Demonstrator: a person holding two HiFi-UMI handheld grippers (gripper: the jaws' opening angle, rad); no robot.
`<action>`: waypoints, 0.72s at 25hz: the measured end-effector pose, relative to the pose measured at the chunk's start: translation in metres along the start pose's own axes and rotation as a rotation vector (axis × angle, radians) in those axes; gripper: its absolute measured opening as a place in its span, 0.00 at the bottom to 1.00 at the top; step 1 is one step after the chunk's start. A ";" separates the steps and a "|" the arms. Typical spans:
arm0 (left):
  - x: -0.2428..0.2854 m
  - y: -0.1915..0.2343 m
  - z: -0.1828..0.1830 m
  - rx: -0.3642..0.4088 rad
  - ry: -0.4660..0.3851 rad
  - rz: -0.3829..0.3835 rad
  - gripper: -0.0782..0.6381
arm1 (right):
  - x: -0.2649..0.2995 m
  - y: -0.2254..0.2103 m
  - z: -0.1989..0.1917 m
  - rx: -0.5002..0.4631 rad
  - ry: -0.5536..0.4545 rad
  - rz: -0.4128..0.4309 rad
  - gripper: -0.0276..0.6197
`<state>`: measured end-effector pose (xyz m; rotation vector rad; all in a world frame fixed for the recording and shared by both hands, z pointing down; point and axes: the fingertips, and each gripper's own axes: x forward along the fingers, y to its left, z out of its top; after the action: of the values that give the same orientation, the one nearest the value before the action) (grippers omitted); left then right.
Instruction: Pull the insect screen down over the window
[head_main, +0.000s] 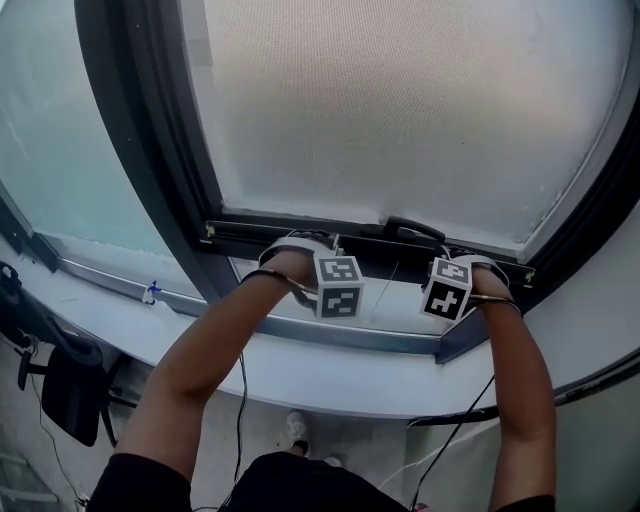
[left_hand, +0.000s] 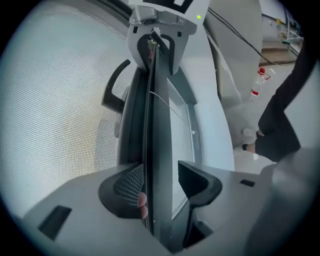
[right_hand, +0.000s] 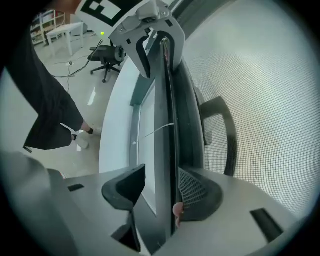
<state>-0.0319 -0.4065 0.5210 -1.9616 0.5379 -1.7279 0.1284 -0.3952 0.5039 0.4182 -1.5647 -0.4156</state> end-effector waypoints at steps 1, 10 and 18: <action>0.001 -0.001 0.000 -0.003 0.000 0.000 0.42 | 0.002 0.000 0.000 0.001 -0.004 -0.006 0.37; 0.003 0.006 0.001 -0.031 -0.059 0.048 0.39 | 0.004 -0.005 0.000 0.001 -0.036 -0.078 0.36; -0.001 0.008 0.000 -0.013 -0.072 0.109 0.38 | 0.001 -0.005 0.001 0.004 -0.073 -0.138 0.35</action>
<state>-0.0323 -0.4126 0.5160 -1.9570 0.6201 -1.5856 0.1276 -0.4000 0.5018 0.5212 -1.6134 -0.5390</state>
